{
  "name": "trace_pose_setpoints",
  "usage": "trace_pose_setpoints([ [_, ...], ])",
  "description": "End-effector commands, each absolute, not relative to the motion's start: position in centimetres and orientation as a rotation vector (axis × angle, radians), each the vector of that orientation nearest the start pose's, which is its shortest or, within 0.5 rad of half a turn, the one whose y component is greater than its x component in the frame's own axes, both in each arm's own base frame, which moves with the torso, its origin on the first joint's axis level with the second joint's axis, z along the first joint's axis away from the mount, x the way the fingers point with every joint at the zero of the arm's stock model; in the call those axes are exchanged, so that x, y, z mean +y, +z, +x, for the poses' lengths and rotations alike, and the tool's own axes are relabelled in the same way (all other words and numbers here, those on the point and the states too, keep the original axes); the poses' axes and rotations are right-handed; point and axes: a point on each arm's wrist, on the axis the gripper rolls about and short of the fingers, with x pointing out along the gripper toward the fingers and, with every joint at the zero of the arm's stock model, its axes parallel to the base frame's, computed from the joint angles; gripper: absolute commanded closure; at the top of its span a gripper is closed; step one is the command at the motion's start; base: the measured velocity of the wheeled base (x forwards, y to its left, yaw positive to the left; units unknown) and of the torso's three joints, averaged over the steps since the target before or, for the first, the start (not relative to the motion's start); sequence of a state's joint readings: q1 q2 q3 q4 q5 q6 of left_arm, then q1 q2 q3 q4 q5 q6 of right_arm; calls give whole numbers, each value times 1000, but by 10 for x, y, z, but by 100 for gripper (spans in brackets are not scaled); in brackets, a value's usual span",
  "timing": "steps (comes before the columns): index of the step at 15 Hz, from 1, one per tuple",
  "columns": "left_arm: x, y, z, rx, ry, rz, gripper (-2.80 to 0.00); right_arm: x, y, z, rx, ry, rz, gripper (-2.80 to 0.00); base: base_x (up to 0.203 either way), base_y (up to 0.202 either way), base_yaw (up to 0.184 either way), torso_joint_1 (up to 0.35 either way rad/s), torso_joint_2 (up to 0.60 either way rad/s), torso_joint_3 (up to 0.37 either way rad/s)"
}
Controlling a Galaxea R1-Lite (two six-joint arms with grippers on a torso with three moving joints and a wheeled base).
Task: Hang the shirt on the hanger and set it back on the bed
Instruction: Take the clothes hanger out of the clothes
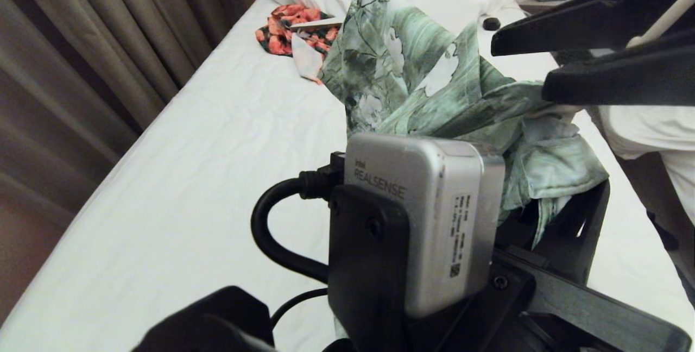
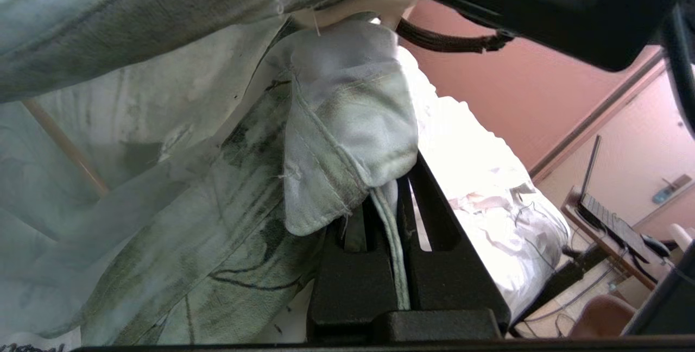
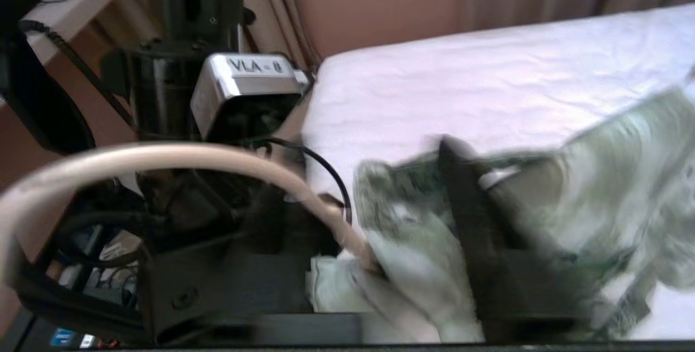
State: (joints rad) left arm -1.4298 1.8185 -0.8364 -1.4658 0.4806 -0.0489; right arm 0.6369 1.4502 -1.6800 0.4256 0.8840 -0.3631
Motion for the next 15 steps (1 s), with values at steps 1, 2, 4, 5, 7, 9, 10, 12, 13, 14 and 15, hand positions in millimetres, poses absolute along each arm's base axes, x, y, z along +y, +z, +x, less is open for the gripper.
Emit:
trace_pose_setpoints([
  [1, -318, 232, 56, -267, -937, -455, 0, 142, 395, 159, -67, 1546, -257, 0, 0, 0, 0, 0, 0, 0],
  [2, -318, 231, 56, -265, -938, -453, 0, 141, 399, 158, -64, 1544, -242, 0, 0, 0, 0, 0, 0, 0],
  [4, -318, 231, 56, -265, -938, -452, 0, 140, 401, 157, -53, 1531, -225, 0, 0, 0, 0, 0, 0, 0],
  [5, -318, 233, 56, -267, -937, -455, 0, 140, 401, 157, -49, 1505, -226, 0, 0, 0, 0, 0, 0, 0],
  [7, -318, 233, 56, -267, -939, -454, 0, 142, 405, 154, -31, 1459, -207, 0, 0, 0, 0, 0, 0, 0],
  [9, -318, 232, 56, -265, -936, -443, 0, 140, 410, 146, -24, 1420, -181, 0, 0, 0, 0, 0, 0, 0],
  [10, -318, 231, 56, -252, -935, -423, 0, 138, 411, 144, -26, 1416, -175, 0, 0, 0, 0, 0, 0, 0],
  [12, -315, 232, 57, -226, -929, -375, 0, 135, 414, 140, -32, 1414, -168, 0, 0, 0, 0, 0, 0, 0],
  [13, -311, 236, 57, -223, -921, -363, 0, 133, 416, 138, -41, 1412, -167, 0, 0, 0, 0, 0, 0, 0],
  [14, -309, 240, 57, -224, -917, -360, 0, 133, 417, 138, -45, 1402, -168, 0, 0, 0, 0, 0, 0, 0],
  [15, -306, 243, 57, -225, -914, -353, 0, 133, 418, 138, -48, 1380, -169, 0, 0, 0, 0, 0, 0, 0],
])
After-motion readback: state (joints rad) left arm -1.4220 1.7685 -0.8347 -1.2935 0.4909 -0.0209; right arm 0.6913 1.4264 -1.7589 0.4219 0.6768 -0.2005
